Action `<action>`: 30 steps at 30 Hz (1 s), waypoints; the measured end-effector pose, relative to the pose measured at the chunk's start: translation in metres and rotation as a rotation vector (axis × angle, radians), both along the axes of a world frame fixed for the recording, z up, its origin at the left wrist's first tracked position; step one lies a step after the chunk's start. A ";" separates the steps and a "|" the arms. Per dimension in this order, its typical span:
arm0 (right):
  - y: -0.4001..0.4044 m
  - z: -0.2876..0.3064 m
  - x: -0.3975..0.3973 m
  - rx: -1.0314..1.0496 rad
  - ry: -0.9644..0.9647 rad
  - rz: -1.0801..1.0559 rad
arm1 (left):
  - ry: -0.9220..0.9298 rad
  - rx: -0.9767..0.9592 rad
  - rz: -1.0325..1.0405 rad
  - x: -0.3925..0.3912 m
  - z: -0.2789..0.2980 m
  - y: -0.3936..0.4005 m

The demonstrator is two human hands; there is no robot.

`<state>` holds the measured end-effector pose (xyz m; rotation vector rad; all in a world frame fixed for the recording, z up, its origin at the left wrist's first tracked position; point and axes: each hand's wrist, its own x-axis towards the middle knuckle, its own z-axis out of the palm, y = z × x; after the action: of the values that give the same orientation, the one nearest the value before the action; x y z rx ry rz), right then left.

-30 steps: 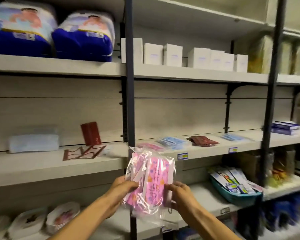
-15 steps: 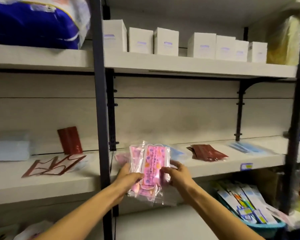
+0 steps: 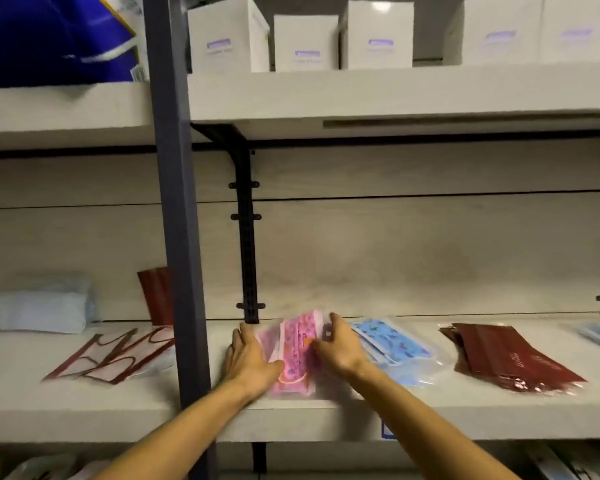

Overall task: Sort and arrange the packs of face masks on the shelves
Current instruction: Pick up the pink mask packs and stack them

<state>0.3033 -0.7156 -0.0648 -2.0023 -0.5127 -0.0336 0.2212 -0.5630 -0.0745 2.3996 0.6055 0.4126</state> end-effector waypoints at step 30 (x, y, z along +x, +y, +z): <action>-0.021 -0.040 -0.162 -0.684 -0.356 -0.138 | -0.006 0.768 -0.600 -0.187 -0.045 0.019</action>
<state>0.1411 -0.7364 -0.1049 -2.7220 -0.6702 -0.3459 0.0346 -0.5438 -0.1196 3.1197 -0.3739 0.4308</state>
